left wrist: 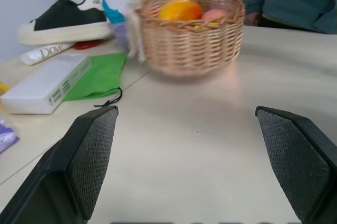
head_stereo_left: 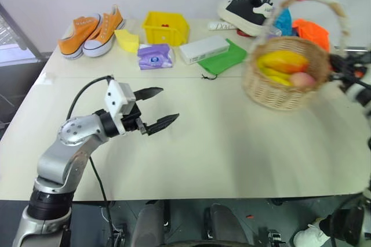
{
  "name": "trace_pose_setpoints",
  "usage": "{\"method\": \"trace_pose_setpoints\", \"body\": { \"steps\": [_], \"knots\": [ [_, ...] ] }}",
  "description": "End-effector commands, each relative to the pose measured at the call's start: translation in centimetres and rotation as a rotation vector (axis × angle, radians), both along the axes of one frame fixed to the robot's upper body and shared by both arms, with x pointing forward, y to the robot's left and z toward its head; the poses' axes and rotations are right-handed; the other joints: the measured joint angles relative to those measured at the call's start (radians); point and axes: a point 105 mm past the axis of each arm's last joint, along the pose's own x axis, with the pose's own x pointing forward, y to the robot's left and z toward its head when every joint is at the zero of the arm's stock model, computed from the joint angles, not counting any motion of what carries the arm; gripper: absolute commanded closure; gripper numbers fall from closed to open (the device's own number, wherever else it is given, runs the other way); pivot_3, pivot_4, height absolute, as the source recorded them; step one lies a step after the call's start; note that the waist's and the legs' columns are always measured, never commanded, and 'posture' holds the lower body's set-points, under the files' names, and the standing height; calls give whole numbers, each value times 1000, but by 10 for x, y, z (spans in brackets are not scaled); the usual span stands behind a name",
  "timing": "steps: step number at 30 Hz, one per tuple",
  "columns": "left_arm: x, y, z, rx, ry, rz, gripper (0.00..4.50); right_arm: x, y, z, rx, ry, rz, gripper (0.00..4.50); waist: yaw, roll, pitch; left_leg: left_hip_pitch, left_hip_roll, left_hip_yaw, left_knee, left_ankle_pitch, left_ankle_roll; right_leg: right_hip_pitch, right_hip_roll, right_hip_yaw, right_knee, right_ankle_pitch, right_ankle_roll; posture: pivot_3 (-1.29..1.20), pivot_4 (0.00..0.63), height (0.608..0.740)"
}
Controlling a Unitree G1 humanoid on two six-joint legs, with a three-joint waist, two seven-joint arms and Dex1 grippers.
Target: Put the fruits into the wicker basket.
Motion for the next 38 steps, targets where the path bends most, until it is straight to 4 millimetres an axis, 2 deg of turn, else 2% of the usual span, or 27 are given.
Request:
{"method": "trace_pose_setpoints", "body": {
  "steps": [1,3,8,9,14,16,18,19,20,21,25,28,32,34,38],
  "knots": [
    [1,-5,8,0,-51,-25,0,-9,-17,8,-14,-68,-62,4431,-11,1,0,0,1,0,0,0,0,0,2,0,0,0,0,0,150,733],
    [2,-6,8,0,-55,-28,0,-9,-20,2,-7,-61,-73,4431,-21,3,0,0,1,0,0,0,0,0,2,1,1,0,0,0,150,733],
    [2,-3,8,3,-57,-19,0,-12,-23,2,-64,-69,-99,2034,-19,3,0,1,2,0,0,1,-1,0,4,1,1,0,0,0,150,733],
    [2,-2,7,5,-53,-17,0,-16,-25,9,-92,-103,-111,1563,-18,3,0,1,2,0,1,1,-1,0,4,1,1,0,0,0,150,733],
    [1,1,4,8,-41,-11,0,-39,-30,55,-211,-320,-127,1563,-14,4,1,1,1,0,1,1,-1,0,3,1,1,0,1,0,150,733],
    [1,2,3,7,-35,-11,0,-42,-17,66,-218,-375,-52,1563,-15,4,1,1,1,0,1,1,-1,1,3,1,1,0,1,0,150,733],
    [2,2,2,7,-30,-12,0,-40,8,66,-210,-375,89,1563,-18,4,1,1,1,0,1,1,-1,1,4,1,1,0,1,0,150,733],
    [2,3,1,8,-27,-11,0,-37,32,57,-192,-332,217,1563,-21,4,1,1,2,0,1,1,-1,1,4,1,1,0,1,0,150,733],
    [2,4,0,9,-22,-6,0,-35,66,41,-177,-253,379,1563,-21,4,1,2,2,0,1,1,-1,1,4,1,1,0,1,0,150,733],
    [3,4,-1,10,-19,-3,0,-37,88,29,-162,-193,488,1563,-22,4,1,2,3,-1,0,1,-2,1,4,1,1,0,1,0,150,733],
    [5,15,-9,7,4,60,0,-46,152,-16,-91,-9,752,1563,-18,4,1,2,6,-1,0,1,-2,2,4,1,1,0,0,0,150,733],
    [5,28,-17,2,30,125,0,-42,169,-38,-62,50,785,1563,-18,3,1,1,5,-1,1,1,-2,2,3,1,1,0,0,0,150,733],
    [5,61,-44,26,93,317,0,-33,188,-81,-48,146,804,1563,-17,3,1,1,5,-2,1,1,-2,1,3,2,1,0,0,0,150,733],
    [4,71,-56,31,129,376,0,-32,192,-89,-46,156,817,1563,-16,3,1,1,5,-2,0,1,-2,1,2,1,1,0,0,0,150,733],
    [-1,80,-68,30,162,429,0,-28,193,-93,-32,151,824,1563,-16,3,1,1,5,-2,1,1,-2,1,1,1,1,0,-1,0,150,733]
  ]
}}
